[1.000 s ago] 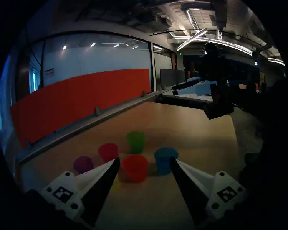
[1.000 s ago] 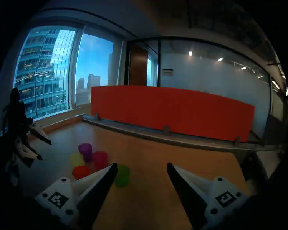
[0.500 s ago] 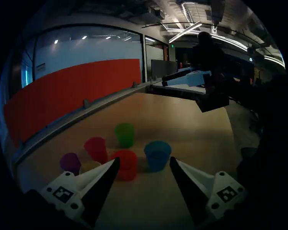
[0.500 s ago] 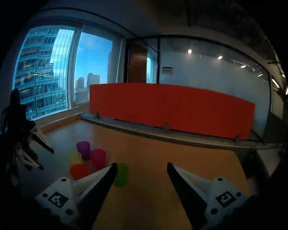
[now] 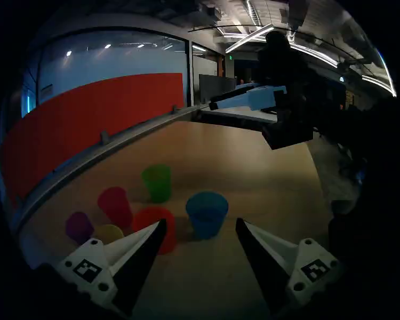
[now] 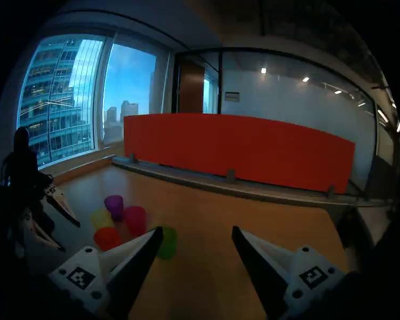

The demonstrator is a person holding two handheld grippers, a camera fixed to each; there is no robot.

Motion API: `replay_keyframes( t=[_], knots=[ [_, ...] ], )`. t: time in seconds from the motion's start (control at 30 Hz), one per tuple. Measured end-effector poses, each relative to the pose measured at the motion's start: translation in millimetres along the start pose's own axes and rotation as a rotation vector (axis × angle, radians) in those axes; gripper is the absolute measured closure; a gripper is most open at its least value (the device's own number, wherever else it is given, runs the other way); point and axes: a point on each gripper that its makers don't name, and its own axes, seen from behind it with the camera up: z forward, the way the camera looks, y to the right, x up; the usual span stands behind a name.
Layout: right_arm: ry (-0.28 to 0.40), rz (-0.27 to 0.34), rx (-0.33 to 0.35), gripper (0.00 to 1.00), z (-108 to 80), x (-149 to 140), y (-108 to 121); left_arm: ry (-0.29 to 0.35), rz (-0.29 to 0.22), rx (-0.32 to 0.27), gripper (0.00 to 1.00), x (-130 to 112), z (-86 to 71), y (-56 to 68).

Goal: Pour water

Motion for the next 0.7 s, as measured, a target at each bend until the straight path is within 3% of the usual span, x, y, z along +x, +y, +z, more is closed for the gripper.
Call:
replay_keyframes(
  t=[0.7],
  knots=[
    [-0.014,-0.001,0.004,0.0,10.5,-5.1,-2.7,-0.061,0.047,-0.062,0.04,2.9,41.6,8.8]
  ],
)
